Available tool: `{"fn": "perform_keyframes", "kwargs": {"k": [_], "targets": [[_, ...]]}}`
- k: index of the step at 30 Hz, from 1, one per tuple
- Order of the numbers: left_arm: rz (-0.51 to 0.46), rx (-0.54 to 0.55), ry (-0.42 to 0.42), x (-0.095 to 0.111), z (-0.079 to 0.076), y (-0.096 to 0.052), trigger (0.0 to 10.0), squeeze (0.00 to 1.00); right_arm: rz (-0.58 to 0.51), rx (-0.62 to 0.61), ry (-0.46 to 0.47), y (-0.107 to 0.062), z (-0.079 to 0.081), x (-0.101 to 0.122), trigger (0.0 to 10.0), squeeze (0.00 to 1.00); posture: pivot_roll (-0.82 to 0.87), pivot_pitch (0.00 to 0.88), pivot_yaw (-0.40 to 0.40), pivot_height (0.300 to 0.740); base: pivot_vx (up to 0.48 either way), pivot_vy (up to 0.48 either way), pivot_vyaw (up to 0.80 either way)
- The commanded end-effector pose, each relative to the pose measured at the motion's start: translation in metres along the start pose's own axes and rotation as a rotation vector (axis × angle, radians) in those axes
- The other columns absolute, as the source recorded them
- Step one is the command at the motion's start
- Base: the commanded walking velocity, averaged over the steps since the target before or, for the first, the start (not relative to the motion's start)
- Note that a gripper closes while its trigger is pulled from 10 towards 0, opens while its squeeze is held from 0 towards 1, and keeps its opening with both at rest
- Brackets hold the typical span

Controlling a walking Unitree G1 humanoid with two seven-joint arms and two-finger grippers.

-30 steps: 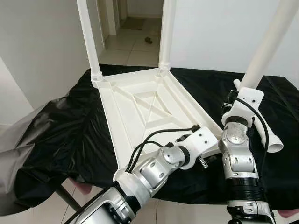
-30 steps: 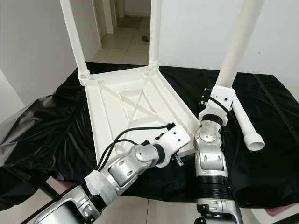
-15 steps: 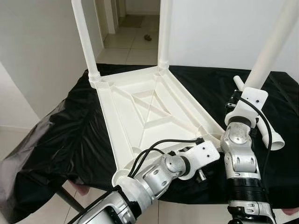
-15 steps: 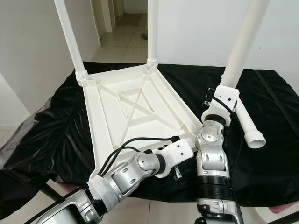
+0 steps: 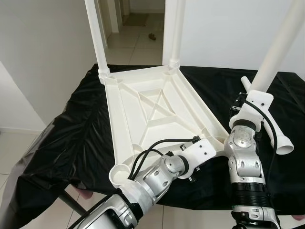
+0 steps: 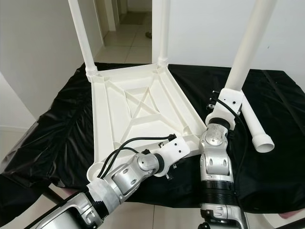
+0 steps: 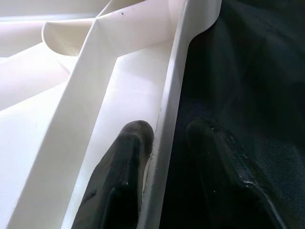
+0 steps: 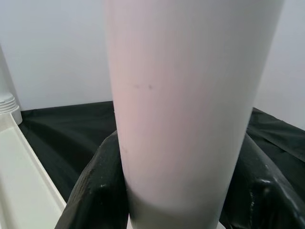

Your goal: Building children table

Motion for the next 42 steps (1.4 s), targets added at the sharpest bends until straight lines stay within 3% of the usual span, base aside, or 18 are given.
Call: {"fn": "perform_keyframes", "kwargs": {"k": [1,7,9,14,18,19,20,21,23,25,27,35,38,42], "targets": [[-0.021,-0.04,0.04,0.009,-0.004,-0.002,10.0,0.0,-0.011,-0.006,-0.003,-0.001,0.0,0.004,10.0,0.0,-0.02,0.071,0.056,0.74,0.0,0.0,0.0],[-0.004,-0.005,0.075,-0.001,0.012,-0.02,10.0,0.0,-0.008,-0.003,-0.004,-0.002,0.001,0.003,10.0,0.0,0.0,0.076,0.054,0.74,0.0,0.0,0.0],[-0.004,-0.005,0.075,-0.001,0.012,-0.02,10.0,0.0,-0.008,-0.003,-0.004,-0.002,0.001,0.003,10.0,0.0,0.0,0.076,0.054,0.74,0.0,0.0,0.0],[0.046,0.071,0.072,-0.029,0.037,-0.054,10.0,0.0,-0.008,0.007,-0.004,-0.002,0.005,0.003,10.0,0.0,0.02,0.075,0.042,0.74,0.0,0.0,0.0],[0.056,0.084,0.068,-0.035,0.04,-0.061,10.0,0.0,-0.007,0.009,-0.003,-0.001,0.006,0.003,10.0,0.0,0.02,0.074,0.04,0.74,0.0,0.0,0.0],[0.067,0.106,0.048,-0.044,0.045,-0.073,10.0,0.0,-0.009,0.013,-0.004,-0.001,0.007,0.003,10.0,0.0,0.02,0.075,0.034,0.74,0.0,0.0,0.0],[0.067,0.106,0.048,-0.044,0.045,-0.073,10.0,0.0,-0.009,0.013,-0.004,-0.001,0.007,0.003,10.0,0.0,0.02,0.075,0.034,0.74,0.0,0.0,0.0],[0.073,0.118,0.036,-0.05,0.048,-0.085,10.0,0.0,-0.01,0.017,-0.004,-0.001,0.008,0.004,10.0,0.0,0.03,0.079,0.029,0.74,0.0,0.0,0.0],[0.073,0.118,0.036,-0.05,0.048,-0.085,10.0,0.0,-0.01,0.017,-0.004,-0.001,0.008,0.004,10.0,0.0,0.03,0.079,0.029,0.74,0.0,0.0,0.0],[0.086,0.154,0.021,-0.063,0.053,-0.107,10.0,0.0,-0.01,0.03,-0.007,0.0,0.011,0.004,10.0,0.0,0.04,0.082,0.011,0.74,0.0,0.0,0.0],[0.093,0.154,0.036,-0.068,0.052,-0.117,10.0,0.0,-0.008,0.043,-0.004,0.0,0.014,0.004,10.0,0.0,0.04,0.082,0.007,0.74,0.0,0.0,0.0],[0.12,0.191,0.004,-0.081,0.054,-0.133,10.0,0.0,-0.016,0.06,-0.008,0.002,0.017,0.007,10.0,0.0,0.05,0.082,-0.013,0.74,0.0,0.0,0.0],[0.066,0.232,0.026,-0.063,0.063,-0.13,10.0,0.0,-0.019,0.074,-0.008,0.002,0.021,0.008,10.0,0.0,0.05,0.081,-0.019,0.74,0.0,0.0,0.0],[0.043,0.227,0.037,-0.054,0.063,-0.128,10.0,0.0,-0.02,0.079,-0.008,0.002,0.023,0.008,10.0,0.0,0.05,0.081,-0.019,0.74,0.0,0.0,0.0]]}}
Point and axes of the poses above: a point about 5 cm out from each wrist's last joint towards the gripper, its own y axis pointing out of the wrist towards the gripper, its own x axis along the axis of the wrist's last joint, z = x × y, the point moved 5 cm from there along y, pointing out of the wrist towards the gripper, and after that the axes turned 3 degrees about -y, right-handed, at the moved point
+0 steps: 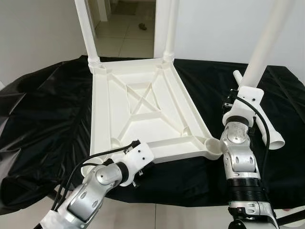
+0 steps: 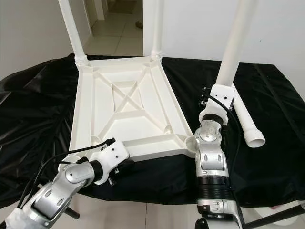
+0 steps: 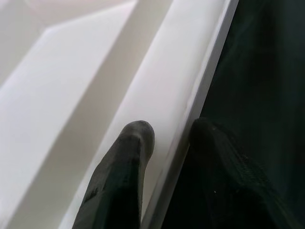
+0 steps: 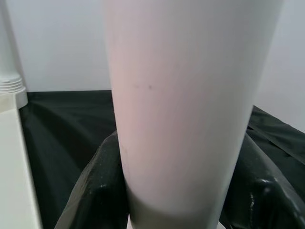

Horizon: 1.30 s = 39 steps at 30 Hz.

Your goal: Building children table

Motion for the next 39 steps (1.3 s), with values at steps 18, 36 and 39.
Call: {"fn": "perform_keyframes", "kwargs": {"k": [18,36,39], "targets": [[-0.154,-0.049,0.01,0.057,-0.016,0.02,10.0,0.0,-0.032,0.001,-0.001,0.003,0.0,0.007,10.0,0.0,0.04,0.059,-0.016,0.74,0.0,0.0,0.0],[-0.137,-0.134,-0.06,0.067,-0.049,0.066,10.0,0.0,-0.04,-0.005,-0.006,0.001,-0.002,0.009,10.0,0.0,0.01,0.049,0.001,0.74,0.0,0.0,0.0],[-0.119,-0.136,-0.066,0.064,-0.049,0.072,10.0,0.0,-0.04,-0.011,-0.007,0.001,-0.003,0.009,10.0,0.0,0.0,0.052,0.006,0.74,0.0,0.0,0.0]]}}
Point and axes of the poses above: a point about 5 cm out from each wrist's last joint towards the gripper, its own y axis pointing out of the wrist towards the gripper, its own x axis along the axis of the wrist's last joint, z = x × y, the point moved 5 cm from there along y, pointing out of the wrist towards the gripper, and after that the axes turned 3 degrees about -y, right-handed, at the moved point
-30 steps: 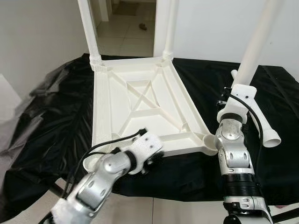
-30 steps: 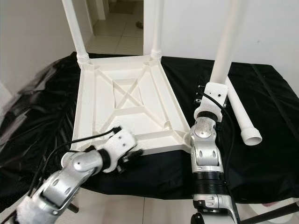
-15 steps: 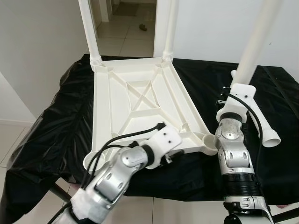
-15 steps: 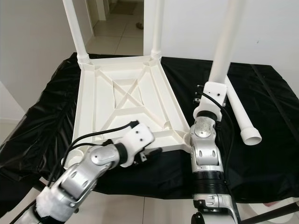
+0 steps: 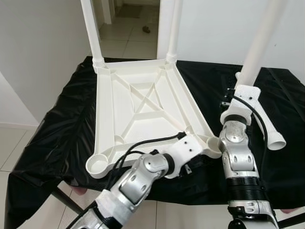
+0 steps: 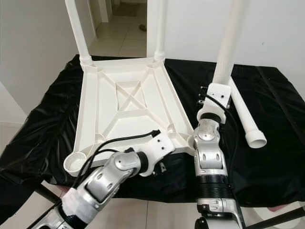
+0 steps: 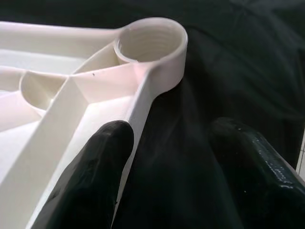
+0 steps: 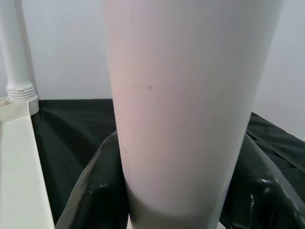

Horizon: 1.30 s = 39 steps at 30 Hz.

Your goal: Building children table

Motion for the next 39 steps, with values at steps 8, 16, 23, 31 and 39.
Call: {"fn": "perform_keyframes", "kwargs": {"k": [8,16,23,31,39], "targets": [[0.051,0.1,-0.012,-0.012,0.017,0.009,10.0,0.0,-0.016,-0.023,-0.003,0.0,-0.005,0.004,10.0,0.0,0.0,0.055,0.011,0.74,0.0,0.0,0.0],[-0.04,0.132,-0.013,0.015,0.031,0.006,10.0,0.0,-0.017,-0.036,-0.005,0.0,-0.008,0.004,10.0,0.0,-0.01,0.059,0.013,0.74,0.0,0.0,0.0],[-0.043,0.136,-0.005,0.015,0.034,0.008,10.0,0.0,-0.017,-0.04,-0.006,0.001,-0.009,0.004,10.0,0.0,-0.01,0.061,0.015,0.74,0.0,0.0,0.0],[0.012,0.174,-0.006,0.0,0.041,0.014,10.0,0.0,-0.022,-0.046,0.0,0.002,-0.01,0.007,10.0,0.0,-0.02,0.064,0.02,0.74,0.0,0.0,0.0],[0.058,0.221,0.002,-0.01,0.05,0.019,10.0,0.0,-0.022,-0.064,0.001,0.001,-0.014,0.007,10.0,0.0,-0.03,0.064,0.031,0.74,0.0,0.0,0.0]]}}
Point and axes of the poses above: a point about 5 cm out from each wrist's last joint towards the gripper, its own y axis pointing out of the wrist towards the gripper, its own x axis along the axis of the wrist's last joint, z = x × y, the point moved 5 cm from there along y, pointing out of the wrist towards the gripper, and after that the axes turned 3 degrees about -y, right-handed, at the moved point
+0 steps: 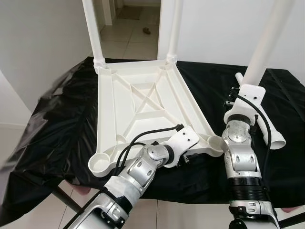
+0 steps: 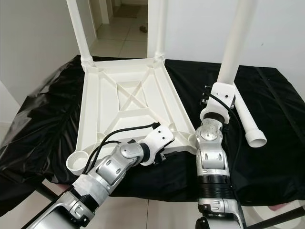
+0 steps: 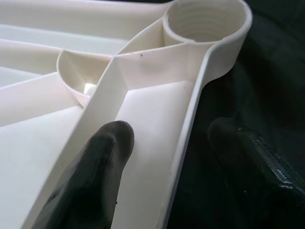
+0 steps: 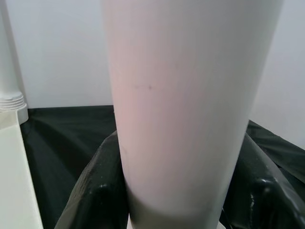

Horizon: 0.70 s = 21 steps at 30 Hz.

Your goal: Building children table

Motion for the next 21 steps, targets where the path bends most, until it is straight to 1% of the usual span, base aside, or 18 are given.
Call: {"fn": "perform_keyframes", "kwargs": {"k": [1,7,8,9,10,11,12,15,16,18,19,20,21], "targets": [[-0.001,0.16,0.01,-0.0004,0.0184,0.0002,10.0,0.0,-0.006,-0.024,0.001,0.0004,-0.0048,0.0027,10.0,0.0,-0.03,0.064,0.033,0.74,0.0,0.0,0.0],[-0.001,0.16,0.012,-0.0002,0.0203,0.0005,9.9,0.0,-0.007,-0.028,0.002,0.0005,-0.0054,0.003,10.0,0.0,-0.03,0.064,0.034,0.74,0.0,0.0,0.0],[-0.004,0.156,0.012,0.0004,0.0205,0.0006,8.4,0.0,-0.006,-0.029,0.003,0.0005,-0.0058,0.003,10.0,0.0,-0.03,0.064,0.034,0.74,0.0,0.0,0.0],[-0.004,0.156,0.012,0.0004,0.0205,0.0006,8.4,0.0,-0.006,-0.029,0.003,0.0005,-0.0058,0.003,10.0,0.0,-0.03,0.064,0.034,0.74,0.0,0.0,0.0],[-0.008,0.153,0.013,0.0009,0.0213,0.0011,3.9,0.0,-0.006,-0.032,0.003,0.0005,-0.0062,0.0029,10.0,0.0,-0.03,0.064,0.037,0.74,0.0,0.0,0.0],[-0.008,0.15,0.019,0.0007,0.0217,0.0013,0.7,0.0,-0.006,-0.034,0.003,0.0004,-0.0066,0.0029,10.0,0.0,-0.03,0.064,0.037,0.74,0.0,0.0,0.0],[-0.005,0.146,0.022,-0.0006,0.0222,0.0019,2.6,0.0,-0.005,-0.035,0.003,0.0003,-0.0067,0.003,10.0,0.0,-0.03,0.065,0.04,0.74,0.0,0.0,0.0],[-0.005,0.146,0.022,-0.0006,0.0222,0.0019,2.6,0.0,-0.005,-0.035,0.003,0.0003,-0.0067,0.003,10.0,0.0,-0.03,0.065,0.04,0.74,0.0,0.0,0.0],[-0.003,0.144,0.024,-0.0016,0.0225,0.0023,2.2,0.0,-0.005,-0.037,0.003,0.0003,-0.0068,0.0031,10.0,0.0,-0.03,0.065,0.04,0.74,0.0,0.0,0.0],[0.006,0.136,0.033,-0.0044,0.0226,0.0026,2.5,0.0,-0.004,-0.04,0.004,-0.0002,-0.0071,0.0032,10.0,0.0,-0.03,0.068,0.043,0.74,0.0,0.0,0.0],[0.006,0.136,0.033,-0.0044,0.0226,0.0026,2.5,0.0,-0.004,-0.04,0.004,-0.0002,-0.0071,0.0032,10.0,0.0,-0.03,0.068,0.043,0.74,0.0,0.0,0.0],[0.009,0.133,0.039,-0.0054,0.0225,0.0025,3.2,0.0,-0.004,-0.041,0.004,-0.0003,-0.0073,0.0032,10.0,0.0,-0.03,0.068,0.043,0.74,0.0,0.0,0.0],[0.009,0.133,0.039,-0.0054,0.0225,0.0025,3.2,0.0,-0.004,-0.041,0.004,-0.0003,-0.0073,0.0032,10.0,0.0,-0.03,0.068,0.043,0.74,0.0,0.0,0.0]]}}
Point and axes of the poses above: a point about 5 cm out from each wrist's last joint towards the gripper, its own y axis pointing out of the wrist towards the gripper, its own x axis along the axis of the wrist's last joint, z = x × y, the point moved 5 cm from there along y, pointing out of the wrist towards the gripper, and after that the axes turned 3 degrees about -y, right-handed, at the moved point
